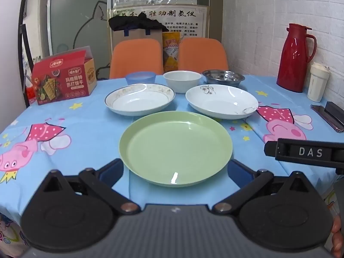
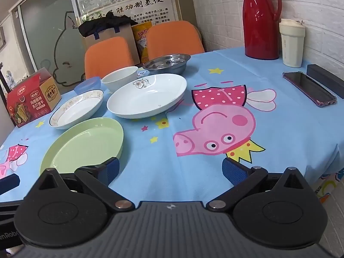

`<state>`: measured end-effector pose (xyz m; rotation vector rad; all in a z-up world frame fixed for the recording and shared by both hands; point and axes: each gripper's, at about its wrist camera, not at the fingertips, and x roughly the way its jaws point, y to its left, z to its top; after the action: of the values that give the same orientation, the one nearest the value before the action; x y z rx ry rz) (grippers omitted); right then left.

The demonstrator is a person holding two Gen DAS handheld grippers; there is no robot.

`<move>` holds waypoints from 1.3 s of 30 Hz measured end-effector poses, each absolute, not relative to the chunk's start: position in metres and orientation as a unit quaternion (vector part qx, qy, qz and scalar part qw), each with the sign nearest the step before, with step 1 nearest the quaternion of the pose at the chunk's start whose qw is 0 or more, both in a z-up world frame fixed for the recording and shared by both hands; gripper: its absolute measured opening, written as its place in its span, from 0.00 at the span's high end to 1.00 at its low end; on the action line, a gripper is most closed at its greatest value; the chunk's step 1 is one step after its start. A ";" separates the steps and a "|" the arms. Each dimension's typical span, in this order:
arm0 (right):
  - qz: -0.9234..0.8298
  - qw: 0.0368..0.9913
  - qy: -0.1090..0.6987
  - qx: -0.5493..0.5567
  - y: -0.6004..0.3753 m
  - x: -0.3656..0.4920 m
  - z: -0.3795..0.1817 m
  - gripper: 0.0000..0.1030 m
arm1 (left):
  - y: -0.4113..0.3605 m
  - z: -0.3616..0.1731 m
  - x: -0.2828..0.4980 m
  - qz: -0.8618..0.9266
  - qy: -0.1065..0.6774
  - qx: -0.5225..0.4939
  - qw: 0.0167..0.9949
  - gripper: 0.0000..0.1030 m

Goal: Organize plates and bowls

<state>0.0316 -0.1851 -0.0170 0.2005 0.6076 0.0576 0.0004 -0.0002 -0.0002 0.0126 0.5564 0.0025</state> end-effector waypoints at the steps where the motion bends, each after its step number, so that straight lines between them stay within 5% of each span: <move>1: 0.029 0.949 0.298 0.099 -0.185 0.032 -0.017 0.00 | 0.000 0.000 0.001 0.001 0.275 0.005 0.961 0.00; 39: 0.035 0.950 0.298 0.089 -0.177 0.029 -0.015 0.00 | 0.001 -0.002 -0.001 -0.001 0.278 0.000 0.961 0.00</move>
<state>0.0293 -0.1766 -0.0154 0.1817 0.6061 0.0714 -0.0010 0.0014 -0.0020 0.0010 0.5630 -0.0015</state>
